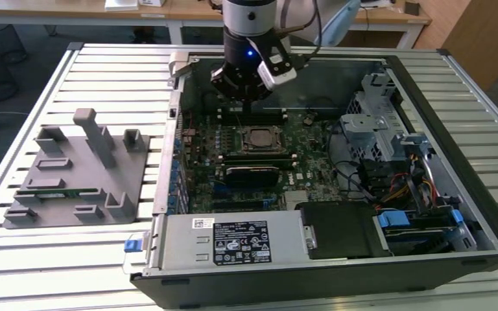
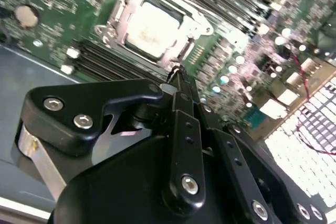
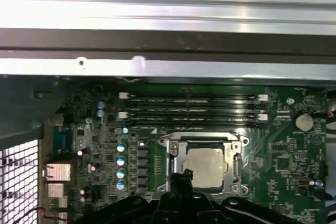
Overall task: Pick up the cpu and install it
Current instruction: 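Install the first cpu locking lever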
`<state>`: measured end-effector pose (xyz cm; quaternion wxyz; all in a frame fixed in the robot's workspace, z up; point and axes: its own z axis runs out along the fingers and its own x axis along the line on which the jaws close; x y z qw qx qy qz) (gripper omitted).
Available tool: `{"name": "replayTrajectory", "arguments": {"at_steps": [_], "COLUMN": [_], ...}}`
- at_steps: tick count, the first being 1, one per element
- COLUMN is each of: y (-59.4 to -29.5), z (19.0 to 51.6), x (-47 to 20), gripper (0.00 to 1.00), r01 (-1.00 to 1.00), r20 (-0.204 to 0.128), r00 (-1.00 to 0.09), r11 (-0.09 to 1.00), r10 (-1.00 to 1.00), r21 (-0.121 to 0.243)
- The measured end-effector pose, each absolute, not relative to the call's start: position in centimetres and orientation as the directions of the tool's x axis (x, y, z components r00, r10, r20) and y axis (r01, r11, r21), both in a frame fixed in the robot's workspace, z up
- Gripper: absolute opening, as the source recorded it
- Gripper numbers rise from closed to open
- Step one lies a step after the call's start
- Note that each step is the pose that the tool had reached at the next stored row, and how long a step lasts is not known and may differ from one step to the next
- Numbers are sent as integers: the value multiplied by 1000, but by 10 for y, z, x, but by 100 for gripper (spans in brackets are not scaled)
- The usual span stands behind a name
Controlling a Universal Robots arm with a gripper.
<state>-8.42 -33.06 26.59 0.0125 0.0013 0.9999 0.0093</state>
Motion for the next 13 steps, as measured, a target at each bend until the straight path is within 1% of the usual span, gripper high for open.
{"name": "replayTrajectory", "arguments": {"at_steps": [13], "y": [-330], "z": [262], "x": [-116], "gripper": [11], "r01": [-41], "r20": [-25], "r00": [-999], "r11": [999], "r10": [-41], "r21": [19]}}
